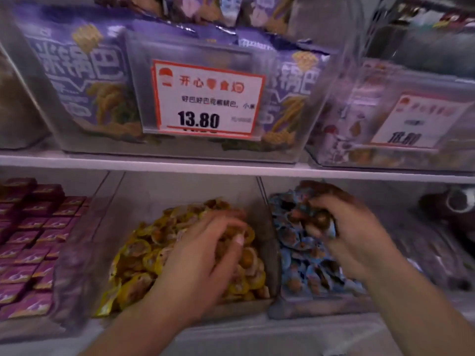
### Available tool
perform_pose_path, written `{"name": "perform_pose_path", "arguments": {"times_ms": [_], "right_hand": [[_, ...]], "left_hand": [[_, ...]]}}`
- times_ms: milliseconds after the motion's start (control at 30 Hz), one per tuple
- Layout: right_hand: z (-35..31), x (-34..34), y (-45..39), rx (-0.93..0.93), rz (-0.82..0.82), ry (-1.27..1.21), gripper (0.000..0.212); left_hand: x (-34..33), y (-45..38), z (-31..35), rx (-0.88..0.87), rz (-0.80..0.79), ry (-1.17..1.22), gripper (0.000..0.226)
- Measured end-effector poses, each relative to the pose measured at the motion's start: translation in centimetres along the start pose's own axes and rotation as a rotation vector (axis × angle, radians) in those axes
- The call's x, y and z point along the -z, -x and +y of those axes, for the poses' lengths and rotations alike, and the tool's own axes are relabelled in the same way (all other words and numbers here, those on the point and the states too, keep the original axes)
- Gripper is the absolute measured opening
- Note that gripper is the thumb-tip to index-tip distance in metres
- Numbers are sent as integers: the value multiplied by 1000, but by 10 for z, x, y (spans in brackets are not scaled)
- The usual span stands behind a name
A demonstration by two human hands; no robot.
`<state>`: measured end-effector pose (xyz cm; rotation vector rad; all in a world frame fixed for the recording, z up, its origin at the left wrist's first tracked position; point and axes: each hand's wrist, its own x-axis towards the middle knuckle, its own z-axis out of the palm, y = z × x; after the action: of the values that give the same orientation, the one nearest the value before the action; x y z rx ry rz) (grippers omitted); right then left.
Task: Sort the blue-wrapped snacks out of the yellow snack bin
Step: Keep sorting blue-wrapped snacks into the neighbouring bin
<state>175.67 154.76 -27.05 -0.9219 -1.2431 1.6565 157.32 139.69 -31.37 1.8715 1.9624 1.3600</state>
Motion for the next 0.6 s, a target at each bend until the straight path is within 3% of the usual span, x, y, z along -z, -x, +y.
{"name": "perform_pose_path", "arguments": {"times_ms": [67,167,233,300,367,433,533,600], "right_hand": [[-1,20,-22,23,51,135,29],[4,41,-40,98,169,729,32],[5,38,-37,295,221,983,28],[4,20,-18,527,151,966,22],[3,-4,7,696,8,922,21],[4,-37,32,756,-244,939,19],[24,-96,49,573,-718,1024,31],[49,-131,49,535,-903,1214,35]], "left_hand": [[3,-5,-8,50,-35,-77,23],[13,-8,-15,103,-111,-205,21],[22,-6,-16,94,-146,-307,21],[36,-1,-19,46,-122,-405,20],[58,5,-25,33,-23,-487,19],[83,13,-35,90,98,-525,22],[107,26,-50,221,153,-557,32],[110,34,-59,268,130,-514,37]]}}
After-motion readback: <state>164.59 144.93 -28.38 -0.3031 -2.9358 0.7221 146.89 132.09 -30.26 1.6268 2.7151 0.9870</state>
